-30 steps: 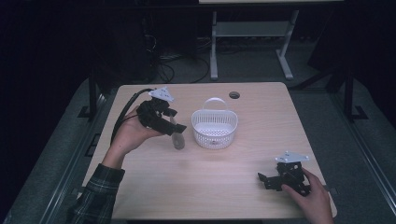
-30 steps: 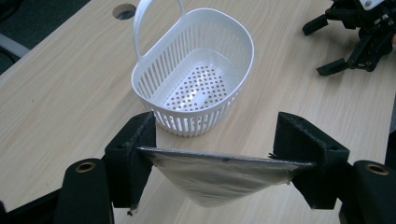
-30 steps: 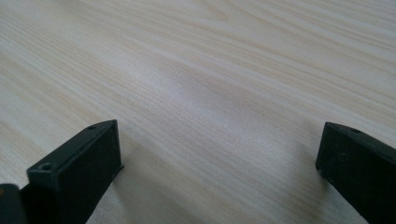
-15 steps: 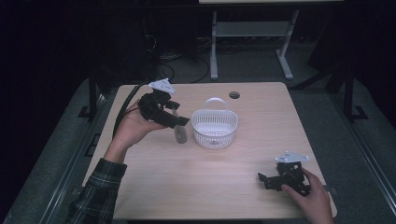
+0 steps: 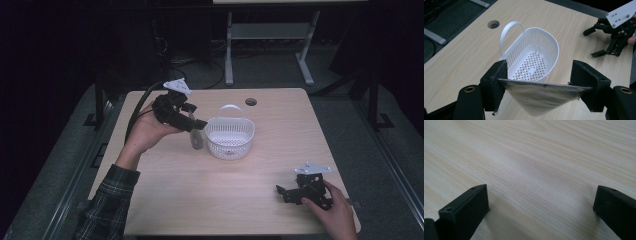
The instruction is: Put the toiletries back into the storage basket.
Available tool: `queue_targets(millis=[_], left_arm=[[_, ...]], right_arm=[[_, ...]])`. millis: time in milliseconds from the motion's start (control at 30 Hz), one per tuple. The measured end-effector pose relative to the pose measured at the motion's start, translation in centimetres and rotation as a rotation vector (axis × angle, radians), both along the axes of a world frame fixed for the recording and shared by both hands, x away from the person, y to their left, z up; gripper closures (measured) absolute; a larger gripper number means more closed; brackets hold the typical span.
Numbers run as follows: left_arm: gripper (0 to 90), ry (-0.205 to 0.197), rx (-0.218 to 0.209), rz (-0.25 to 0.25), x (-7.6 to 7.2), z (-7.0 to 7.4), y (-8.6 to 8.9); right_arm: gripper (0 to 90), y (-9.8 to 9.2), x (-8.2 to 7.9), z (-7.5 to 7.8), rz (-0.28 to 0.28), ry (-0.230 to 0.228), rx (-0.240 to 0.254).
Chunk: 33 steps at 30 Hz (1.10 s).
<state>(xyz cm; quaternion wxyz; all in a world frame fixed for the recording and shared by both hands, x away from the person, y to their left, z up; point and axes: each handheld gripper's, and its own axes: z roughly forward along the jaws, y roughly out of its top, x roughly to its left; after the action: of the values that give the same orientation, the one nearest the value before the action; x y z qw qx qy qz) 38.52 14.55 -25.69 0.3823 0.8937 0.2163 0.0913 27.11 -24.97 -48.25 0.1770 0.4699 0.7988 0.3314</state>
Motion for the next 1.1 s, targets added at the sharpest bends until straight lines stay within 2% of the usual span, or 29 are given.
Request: queue_targets(millis=[533, 1100], left_arm=[[29.5, -0.022, -0.029, 0.004, 1.4, 0.9, -1.5], [29.5, -0.056, -0.024, -0.016, 2.4, 0.8, -3.6]], right_arm=[[0.0, 0.0, 0.0, 0.0, 0.000, -0.002, 0.000], [0.0, 0.0, 0.0, 0.0, 0.000, -0.003, -0.001]])
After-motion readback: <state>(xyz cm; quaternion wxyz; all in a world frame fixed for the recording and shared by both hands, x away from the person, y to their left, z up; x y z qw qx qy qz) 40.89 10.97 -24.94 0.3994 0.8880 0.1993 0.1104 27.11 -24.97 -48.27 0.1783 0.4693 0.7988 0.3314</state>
